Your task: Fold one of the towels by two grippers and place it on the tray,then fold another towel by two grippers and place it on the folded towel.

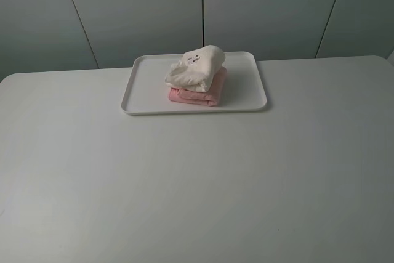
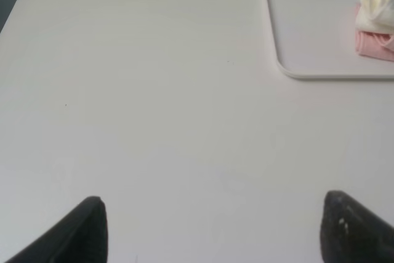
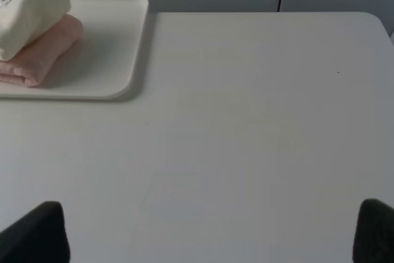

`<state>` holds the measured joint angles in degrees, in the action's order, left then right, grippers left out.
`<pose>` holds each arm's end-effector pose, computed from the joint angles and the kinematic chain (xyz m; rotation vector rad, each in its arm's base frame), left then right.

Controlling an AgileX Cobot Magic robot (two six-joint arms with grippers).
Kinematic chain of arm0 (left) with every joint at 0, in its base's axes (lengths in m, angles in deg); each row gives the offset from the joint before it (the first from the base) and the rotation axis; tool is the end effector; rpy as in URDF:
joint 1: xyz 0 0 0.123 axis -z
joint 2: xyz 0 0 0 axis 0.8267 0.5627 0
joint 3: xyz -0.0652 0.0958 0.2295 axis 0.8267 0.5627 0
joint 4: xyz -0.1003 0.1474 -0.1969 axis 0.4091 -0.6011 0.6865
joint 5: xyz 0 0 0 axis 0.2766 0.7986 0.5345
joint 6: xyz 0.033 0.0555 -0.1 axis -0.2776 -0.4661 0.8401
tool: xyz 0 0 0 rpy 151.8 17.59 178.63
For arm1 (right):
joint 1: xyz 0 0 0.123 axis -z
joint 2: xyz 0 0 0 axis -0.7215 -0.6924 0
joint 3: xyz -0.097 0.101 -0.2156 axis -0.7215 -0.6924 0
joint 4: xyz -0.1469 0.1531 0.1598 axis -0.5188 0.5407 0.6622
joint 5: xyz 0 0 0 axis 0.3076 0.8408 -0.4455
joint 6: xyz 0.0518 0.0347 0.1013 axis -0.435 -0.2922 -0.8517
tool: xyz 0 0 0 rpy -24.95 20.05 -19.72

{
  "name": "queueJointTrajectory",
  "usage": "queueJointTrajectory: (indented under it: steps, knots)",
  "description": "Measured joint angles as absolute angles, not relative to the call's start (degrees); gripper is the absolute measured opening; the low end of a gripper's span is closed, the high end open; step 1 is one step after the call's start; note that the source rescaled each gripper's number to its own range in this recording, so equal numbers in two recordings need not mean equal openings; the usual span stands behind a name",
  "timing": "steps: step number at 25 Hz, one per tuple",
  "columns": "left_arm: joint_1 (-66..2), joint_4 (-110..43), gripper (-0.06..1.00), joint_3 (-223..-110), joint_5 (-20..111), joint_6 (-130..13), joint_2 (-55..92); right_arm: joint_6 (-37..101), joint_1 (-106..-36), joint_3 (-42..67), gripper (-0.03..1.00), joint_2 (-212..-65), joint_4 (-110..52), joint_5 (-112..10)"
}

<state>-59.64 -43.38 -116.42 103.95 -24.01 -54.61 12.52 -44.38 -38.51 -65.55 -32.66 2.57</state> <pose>0.0583 -0.0032 0.2732 -0.0650 2.0495 -0.0401 0.0570 0.0052 0.2719 -0.0343 2.0633 0.0238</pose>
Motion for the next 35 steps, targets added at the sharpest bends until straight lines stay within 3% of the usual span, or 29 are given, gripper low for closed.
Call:
queueJointTrajectory:
  steps: [35]
  knots:
    - [-59.64, -43.53, 0.96, -116.42, 103.95, -24.01, -54.61, 11.19, -44.38, -38.51, 1.00, -65.55, -31.21, 2.57]
